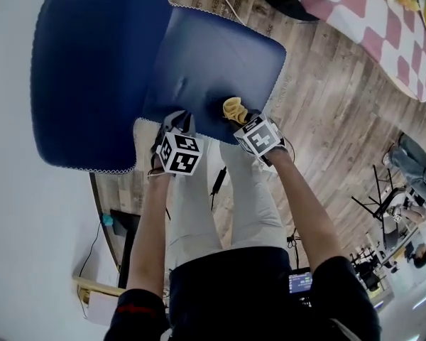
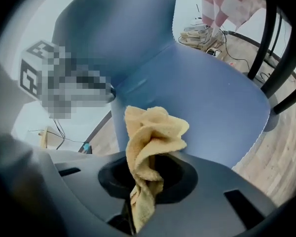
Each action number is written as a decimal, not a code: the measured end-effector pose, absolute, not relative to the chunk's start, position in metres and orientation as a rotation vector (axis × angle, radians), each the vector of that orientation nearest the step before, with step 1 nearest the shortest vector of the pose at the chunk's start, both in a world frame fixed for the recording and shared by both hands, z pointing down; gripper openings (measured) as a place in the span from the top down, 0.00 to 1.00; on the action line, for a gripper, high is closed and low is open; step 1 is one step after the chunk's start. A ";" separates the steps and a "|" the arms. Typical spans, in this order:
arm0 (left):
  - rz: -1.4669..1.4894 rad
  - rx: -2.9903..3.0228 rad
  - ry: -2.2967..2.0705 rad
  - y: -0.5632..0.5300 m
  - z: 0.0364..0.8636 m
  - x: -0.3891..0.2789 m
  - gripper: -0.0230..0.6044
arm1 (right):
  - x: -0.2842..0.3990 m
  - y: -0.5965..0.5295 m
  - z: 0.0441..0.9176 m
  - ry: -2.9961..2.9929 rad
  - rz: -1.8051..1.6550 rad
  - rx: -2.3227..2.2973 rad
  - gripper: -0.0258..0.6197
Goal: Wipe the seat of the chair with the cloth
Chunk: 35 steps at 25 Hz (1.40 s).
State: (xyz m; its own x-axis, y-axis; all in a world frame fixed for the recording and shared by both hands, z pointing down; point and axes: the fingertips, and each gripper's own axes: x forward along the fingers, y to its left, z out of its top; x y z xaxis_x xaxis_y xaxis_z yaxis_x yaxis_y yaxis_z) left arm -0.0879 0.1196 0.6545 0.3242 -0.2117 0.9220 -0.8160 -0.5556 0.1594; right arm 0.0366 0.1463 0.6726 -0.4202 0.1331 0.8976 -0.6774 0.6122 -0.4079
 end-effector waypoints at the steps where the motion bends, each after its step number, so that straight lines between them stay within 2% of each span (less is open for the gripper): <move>1: 1.226 1.979 -0.903 0.116 0.643 -0.086 0.90 | 0.039 0.147 0.664 -1.797 0.967 0.449 0.87; 10: 0.960 2.116 -1.035 0.055 0.500 -0.081 0.93 | 0.024 0.065 0.522 -2.059 0.845 0.697 0.87; 19: 0.792 2.317 -1.199 0.011 0.313 -0.072 0.93 | 0.010 -0.016 0.311 -2.380 0.728 0.930 0.87; 24: 0.659 2.445 -1.324 -0.024 0.193 -0.081 0.93 | 0.021 -0.044 0.184 -2.541 0.533 1.046 0.87; 35: 0.285 2.630 -1.385 -0.028 0.004 -0.061 0.93 | 0.051 -0.031 -0.002 -2.699 0.170 1.260 0.87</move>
State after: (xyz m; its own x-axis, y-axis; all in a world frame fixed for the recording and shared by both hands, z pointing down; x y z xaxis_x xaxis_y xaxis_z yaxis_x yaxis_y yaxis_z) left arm -0.0605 -0.0276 0.0038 0.5544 -0.7972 0.2391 -0.8268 -0.5603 0.0490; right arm 0.0515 -0.0308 -0.0018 -0.6332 -0.7503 0.1903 -0.7682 0.6392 -0.0358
